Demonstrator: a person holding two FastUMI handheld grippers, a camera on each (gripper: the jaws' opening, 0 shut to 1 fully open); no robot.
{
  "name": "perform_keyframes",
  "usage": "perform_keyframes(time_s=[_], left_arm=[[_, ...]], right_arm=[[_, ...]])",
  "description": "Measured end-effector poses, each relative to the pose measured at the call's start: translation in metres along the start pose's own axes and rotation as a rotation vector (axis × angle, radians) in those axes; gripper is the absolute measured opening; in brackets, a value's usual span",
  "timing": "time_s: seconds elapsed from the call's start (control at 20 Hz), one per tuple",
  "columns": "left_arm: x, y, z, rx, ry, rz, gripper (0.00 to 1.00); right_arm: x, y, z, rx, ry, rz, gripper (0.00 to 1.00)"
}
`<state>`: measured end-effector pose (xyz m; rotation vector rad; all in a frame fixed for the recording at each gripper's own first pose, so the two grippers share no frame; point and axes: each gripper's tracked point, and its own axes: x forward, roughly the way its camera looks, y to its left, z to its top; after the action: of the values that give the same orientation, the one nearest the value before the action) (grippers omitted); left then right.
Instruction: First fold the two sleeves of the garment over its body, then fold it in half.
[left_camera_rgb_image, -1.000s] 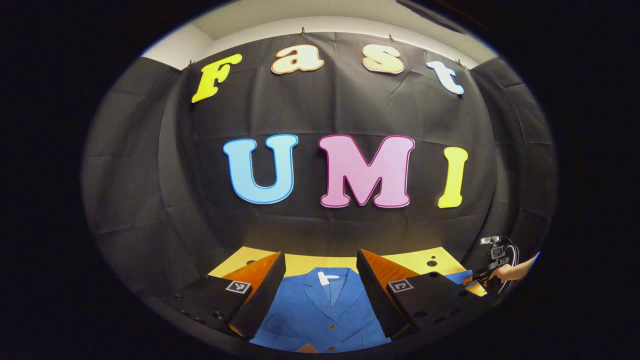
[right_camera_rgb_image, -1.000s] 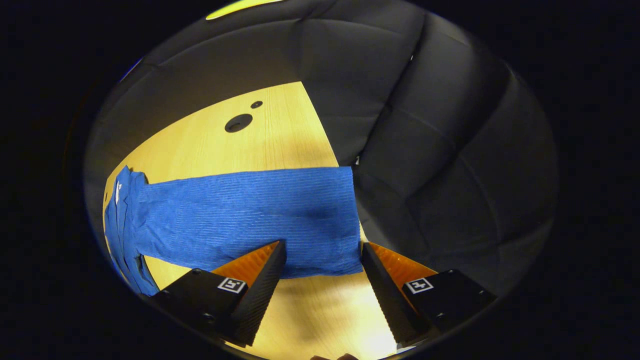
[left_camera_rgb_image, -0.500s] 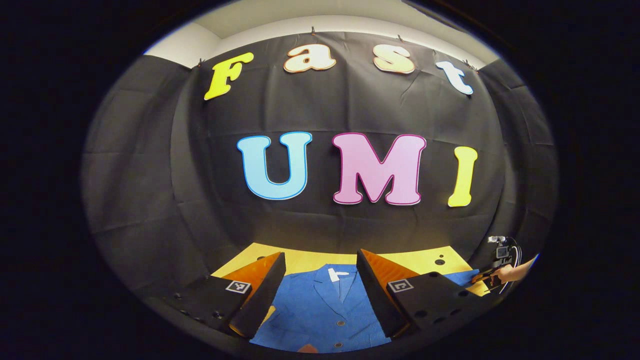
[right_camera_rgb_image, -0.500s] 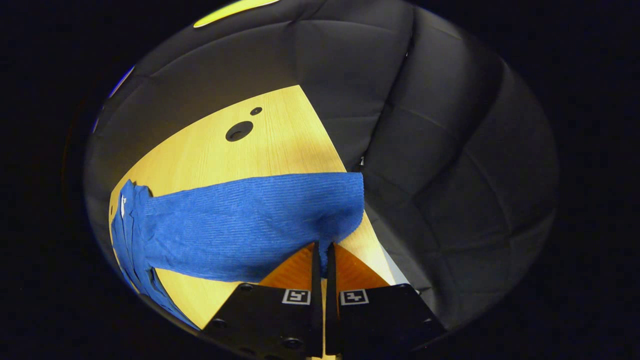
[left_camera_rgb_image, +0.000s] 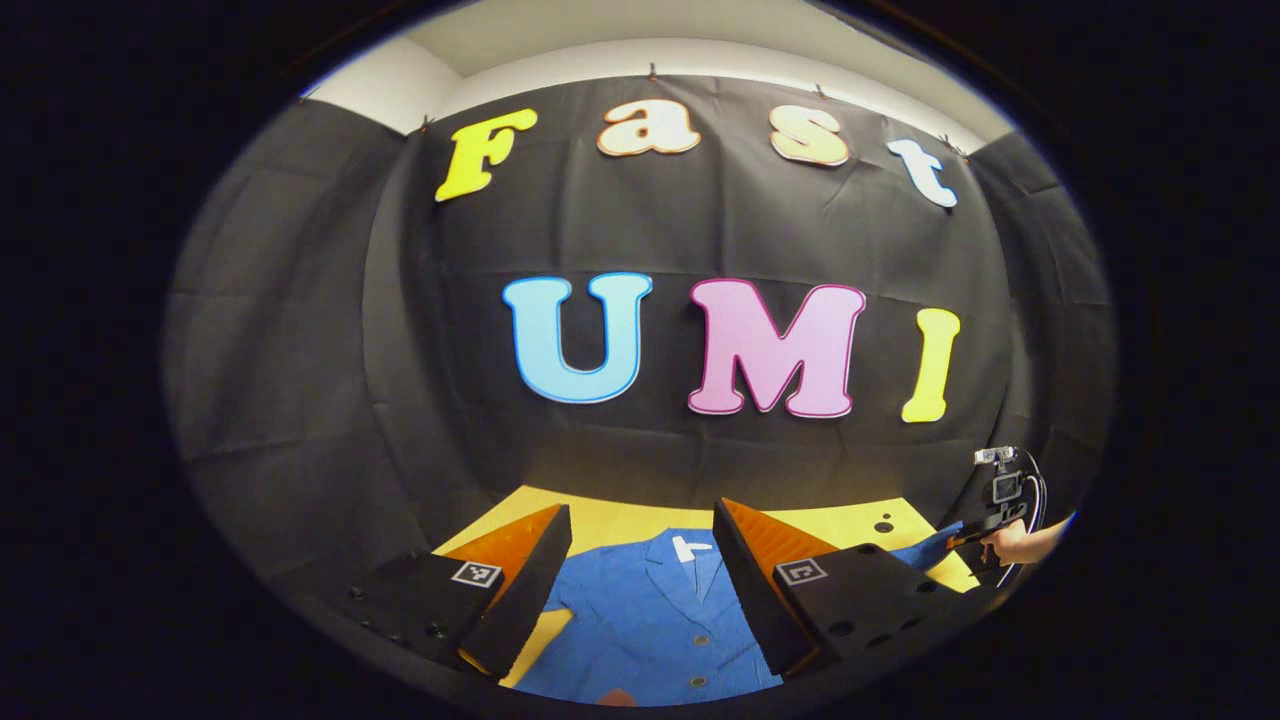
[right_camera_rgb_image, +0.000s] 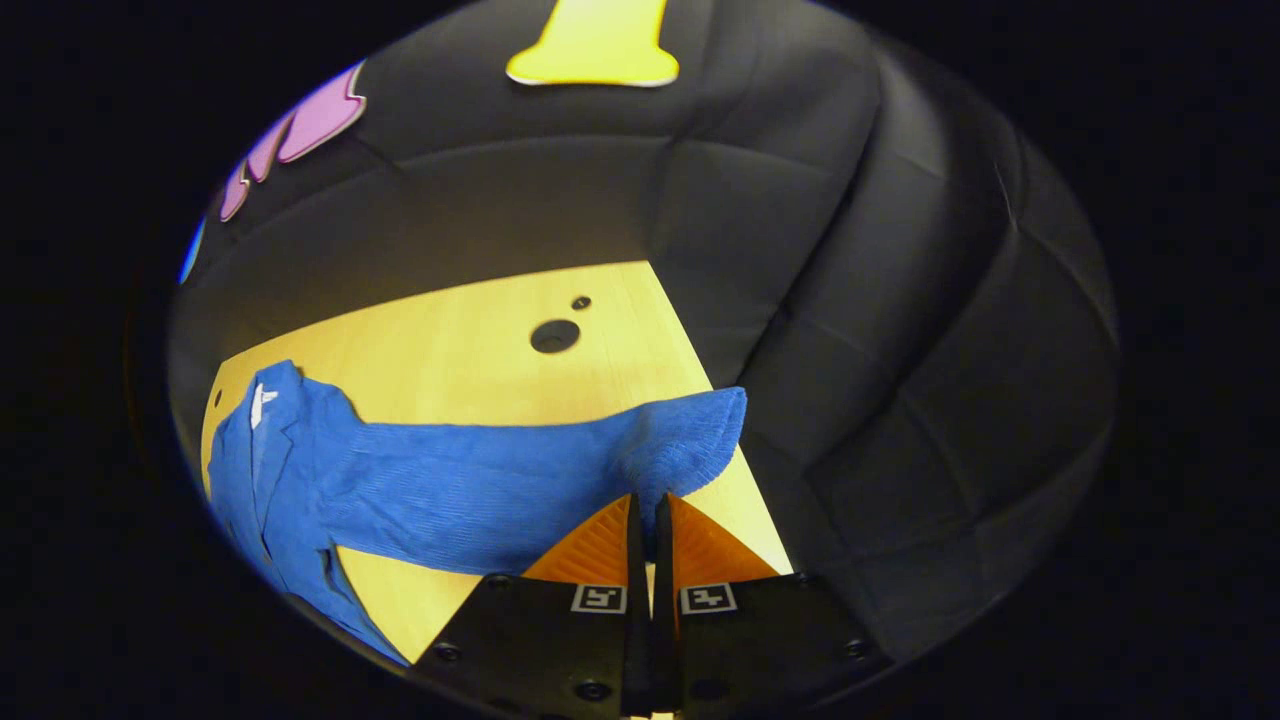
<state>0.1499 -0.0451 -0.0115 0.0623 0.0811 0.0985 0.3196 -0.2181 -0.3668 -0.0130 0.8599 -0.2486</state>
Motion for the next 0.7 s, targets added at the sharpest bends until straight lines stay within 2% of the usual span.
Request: perform_keyframes(time_s=[0.15,0.35,0.55,0.7], left_arm=[[-0.008,0.033,-0.004,-0.03,-0.002,-0.004,0.82],[-0.012,0.08,-0.006,-0.062,-0.01,-0.021,0.82],[-0.008,0.137,-0.015,-0.061,-0.014,-0.008,0.82],[-0.009,0.179,-0.026,-0.093,0.0,0.015,0.82]], right_arm=[[-0.055,0.03,0.036,-0.038,-0.087,-0.005,0.05],[-0.122,0.096,0.081,-0.12,-0.212,0.012,0.05],[-0.182,0.203,0.112,-0.15,-0.278,0.103,0.05],[-0.211,0.303,0.126,-0.15,-0.324,0.216,0.05]])
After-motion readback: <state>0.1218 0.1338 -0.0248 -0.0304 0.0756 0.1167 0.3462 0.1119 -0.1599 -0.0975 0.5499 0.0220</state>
